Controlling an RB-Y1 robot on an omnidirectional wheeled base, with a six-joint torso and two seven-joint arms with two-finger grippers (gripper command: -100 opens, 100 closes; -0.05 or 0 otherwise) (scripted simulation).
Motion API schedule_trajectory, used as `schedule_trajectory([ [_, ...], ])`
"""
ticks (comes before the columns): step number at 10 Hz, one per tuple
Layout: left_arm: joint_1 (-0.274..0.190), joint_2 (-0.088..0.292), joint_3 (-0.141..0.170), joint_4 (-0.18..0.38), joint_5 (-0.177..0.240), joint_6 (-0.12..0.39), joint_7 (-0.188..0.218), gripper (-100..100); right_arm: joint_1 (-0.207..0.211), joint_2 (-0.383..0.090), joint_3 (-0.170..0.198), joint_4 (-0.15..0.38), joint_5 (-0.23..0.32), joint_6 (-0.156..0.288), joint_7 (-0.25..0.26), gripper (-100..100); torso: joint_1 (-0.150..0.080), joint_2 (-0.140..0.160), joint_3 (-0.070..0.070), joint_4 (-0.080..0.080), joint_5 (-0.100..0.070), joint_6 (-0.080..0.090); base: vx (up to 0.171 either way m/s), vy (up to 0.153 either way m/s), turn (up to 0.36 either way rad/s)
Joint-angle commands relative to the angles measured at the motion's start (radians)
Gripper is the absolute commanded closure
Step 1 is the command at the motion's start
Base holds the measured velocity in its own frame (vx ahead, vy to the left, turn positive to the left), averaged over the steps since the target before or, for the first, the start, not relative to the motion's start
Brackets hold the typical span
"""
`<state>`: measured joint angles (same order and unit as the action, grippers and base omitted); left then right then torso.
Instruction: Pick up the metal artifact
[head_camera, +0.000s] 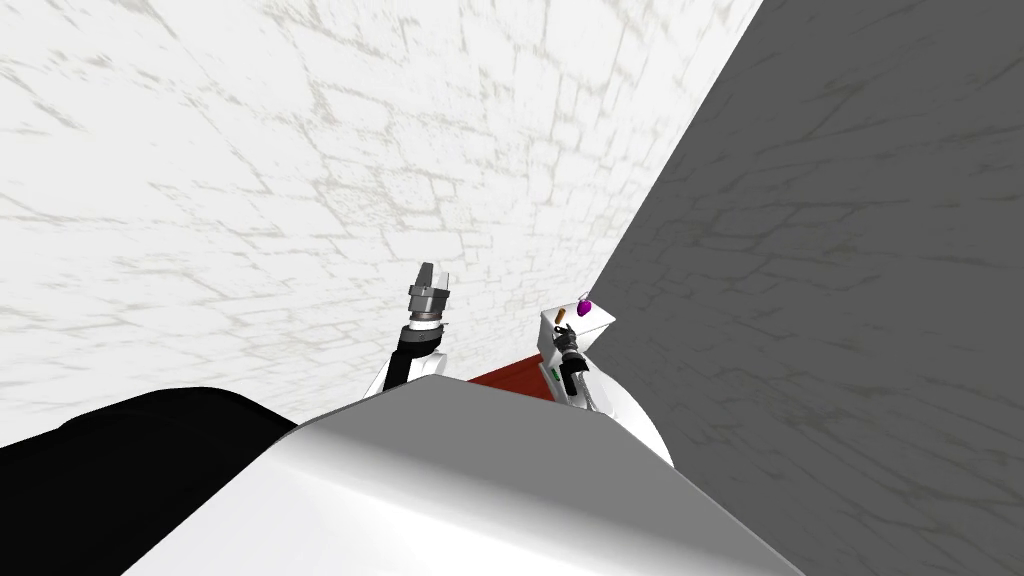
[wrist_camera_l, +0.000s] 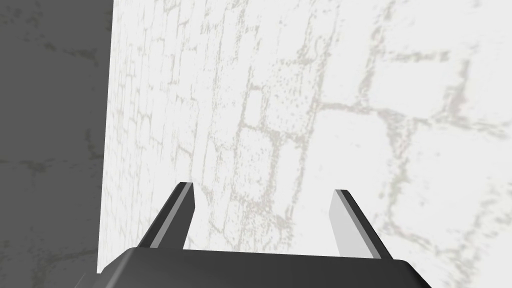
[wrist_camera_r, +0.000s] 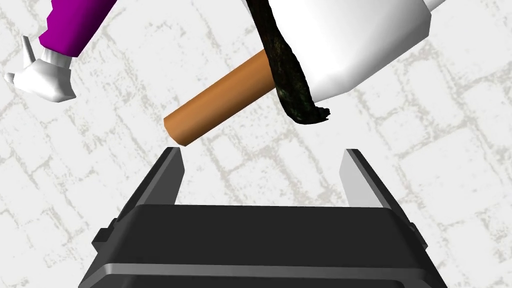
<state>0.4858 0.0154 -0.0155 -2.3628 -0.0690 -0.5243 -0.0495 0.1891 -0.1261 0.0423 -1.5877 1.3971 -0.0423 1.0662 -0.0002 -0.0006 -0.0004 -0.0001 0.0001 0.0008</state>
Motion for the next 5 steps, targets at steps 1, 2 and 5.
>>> schedule_trajectory([
  [1, 0.000, 0.000, 0.000, 0.000, 0.000, 0.000, 0.000, 0, -0.013, 0.008, 0.005, 0.031, 0.047, 0.024, 0.032, -100, 0.000, 0.000, 0.000, 0.000, 0.000, 0.000, 0.015, -0.013, 0.062],
  [2, 0.000, 0.000, 0.000, 0.000, 0.000, 0.000, 0.000, 0, -0.020, 0.019, 0.007, 0.048, 0.075, 0.036, 0.051, -100, 0.000, 0.000, 0.000, 0.000, 0.000, 0.000, 0.022, -0.023, 0.081],
  [5, 0.000, 0.000, 0.000, 0.000, 0.000, 0.000, 0.000, 0, -0.037, 0.055, 0.007, 0.087, 0.139, 0.064, 0.097, -100, -0.002, -0.001, 0.000, 0.000, 0.000, 0.000, 0.019, -0.037, 0.045],
])
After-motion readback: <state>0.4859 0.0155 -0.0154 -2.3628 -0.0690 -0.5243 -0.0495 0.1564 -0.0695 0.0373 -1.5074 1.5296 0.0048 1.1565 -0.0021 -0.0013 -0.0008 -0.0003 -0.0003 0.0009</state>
